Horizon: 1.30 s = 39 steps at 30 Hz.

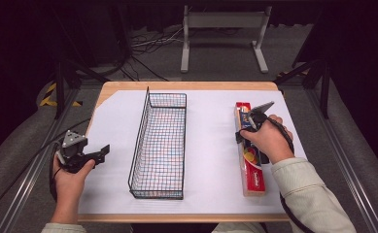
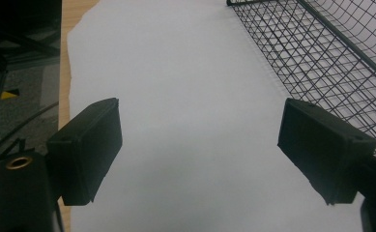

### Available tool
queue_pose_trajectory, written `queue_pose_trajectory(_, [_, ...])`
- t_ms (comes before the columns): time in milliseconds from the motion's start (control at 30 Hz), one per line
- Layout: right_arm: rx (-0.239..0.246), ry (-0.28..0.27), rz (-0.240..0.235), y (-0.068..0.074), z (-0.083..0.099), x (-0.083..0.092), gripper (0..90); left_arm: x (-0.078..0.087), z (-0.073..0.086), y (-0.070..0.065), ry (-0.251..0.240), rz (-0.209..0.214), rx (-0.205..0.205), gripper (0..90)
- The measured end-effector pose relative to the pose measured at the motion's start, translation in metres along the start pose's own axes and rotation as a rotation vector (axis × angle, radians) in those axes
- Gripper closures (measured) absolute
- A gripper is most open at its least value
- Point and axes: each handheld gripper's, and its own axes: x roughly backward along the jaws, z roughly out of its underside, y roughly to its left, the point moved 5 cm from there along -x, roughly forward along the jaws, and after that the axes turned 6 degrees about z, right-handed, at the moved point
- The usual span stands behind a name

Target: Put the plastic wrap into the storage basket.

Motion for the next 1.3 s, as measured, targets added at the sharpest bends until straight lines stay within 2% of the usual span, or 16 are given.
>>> queue_pose_trajectory(233, [0.014,0.040,0.025,0.003,0.000,-0.009,28.6,-0.001,0.000,0.001,0.007,-0.001,0.003,16.0])
queue_pose_trajectory(300, [0.015,0.055,0.037,0.004,0.000,-0.011,32.3,-0.001,0.001,0.001,0.004,-0.001,0.005,16.0])
queue_pose_trajectory(400, [0.001,0.078,0.040,0.006,0.001,-0.012,36.1,-0.001,0.001,0.002,0.003,-0.001,0.011,16.0])
queue_pose_trajectory(500, [-0.017,0.098,0.076,0.007,0.000,-0.010,39.0,-0.002,0.001,0.002,0.007,0.000,0.010,15.8])
queue_pose_trajectory(667, [-0.036,0.101,0.096,0.009,-0.001,-0.009,40.3,-0.003,0.001,0.002,0.009,0.002,0.011,15.8])
queue_pose_trajectory(900, [-0.076,0.087,0.056,0.012,-0.004,-0.005,40.9,-0.005,-0.002,0.003,-0.005,0.008,0.030,15.8])
queue_pose_trajectory(1067, [-0.093,0.080,0.046,0.018,-0.007,0.002,41.0,-0.008,-0.002,0.002,0.000,0.015,0.025,15.8])
queue_pose_trajectory(1300, [-0.104,0.079,0.031,0.035,-0.013,0.020,40.9,-0.008,-0.003,0.003,-0.006,0.018,0.027,15.8])
